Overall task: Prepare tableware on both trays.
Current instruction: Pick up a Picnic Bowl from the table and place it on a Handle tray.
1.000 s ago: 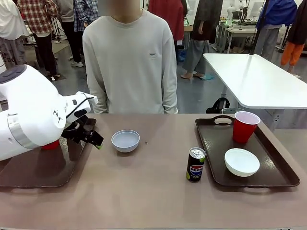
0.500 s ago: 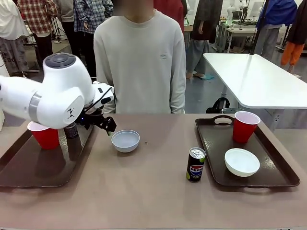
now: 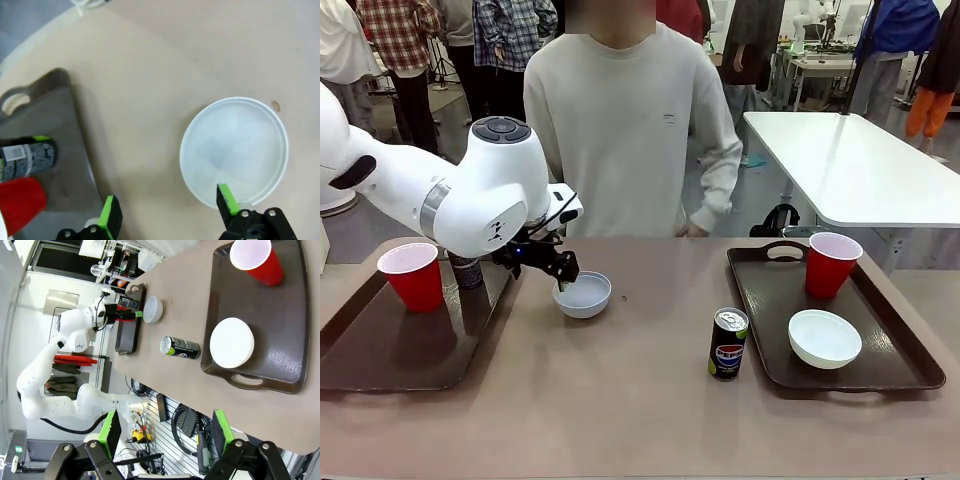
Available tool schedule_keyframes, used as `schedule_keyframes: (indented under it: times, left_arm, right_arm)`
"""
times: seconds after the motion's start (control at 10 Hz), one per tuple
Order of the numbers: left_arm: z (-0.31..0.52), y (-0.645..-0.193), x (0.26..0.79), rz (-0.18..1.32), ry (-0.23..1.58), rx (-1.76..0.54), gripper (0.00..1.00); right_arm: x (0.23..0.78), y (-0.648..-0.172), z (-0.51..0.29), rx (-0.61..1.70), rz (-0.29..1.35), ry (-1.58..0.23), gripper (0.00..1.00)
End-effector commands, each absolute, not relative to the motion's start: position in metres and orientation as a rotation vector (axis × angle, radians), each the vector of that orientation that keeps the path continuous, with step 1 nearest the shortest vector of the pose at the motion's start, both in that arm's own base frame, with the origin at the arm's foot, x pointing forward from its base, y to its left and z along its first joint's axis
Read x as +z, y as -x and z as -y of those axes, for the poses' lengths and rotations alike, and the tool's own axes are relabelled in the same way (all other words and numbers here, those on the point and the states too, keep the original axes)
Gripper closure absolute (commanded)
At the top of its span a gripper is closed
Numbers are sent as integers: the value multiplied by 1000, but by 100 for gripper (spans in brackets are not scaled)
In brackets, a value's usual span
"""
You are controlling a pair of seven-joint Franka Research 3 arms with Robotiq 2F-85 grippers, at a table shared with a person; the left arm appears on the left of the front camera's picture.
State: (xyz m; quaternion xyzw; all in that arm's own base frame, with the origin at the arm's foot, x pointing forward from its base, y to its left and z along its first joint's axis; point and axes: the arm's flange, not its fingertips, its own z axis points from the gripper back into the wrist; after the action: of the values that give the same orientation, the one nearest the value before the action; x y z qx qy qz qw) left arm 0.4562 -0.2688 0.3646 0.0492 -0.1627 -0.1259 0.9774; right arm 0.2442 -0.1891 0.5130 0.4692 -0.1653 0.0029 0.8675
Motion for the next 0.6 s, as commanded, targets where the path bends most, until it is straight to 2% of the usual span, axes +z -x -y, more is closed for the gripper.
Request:
schedule_keyframes:
  times: [0.0,0.2,0.3,0.4,0.5]
  left_arm:
    - [288,-503,332,320,-88,-203,0]
    - [276,-517,313,315,3,-153,3]
    - [272,-521,307,306,53,-125,53]
    - [270,-522,303,297,104,-90,56]
    - [269,-524,306,297,129,-76,100]
  right_arm:
    - [513,-245,190,22,364,-1003,6]
    - [513,-245,190,22,364,-1003,6]
    - [513,-245,190,22,364,-1003,6]
    - [513,-245,190,22,364,-1003,6]
    - [513,-245,190,22,364,-1003,6]
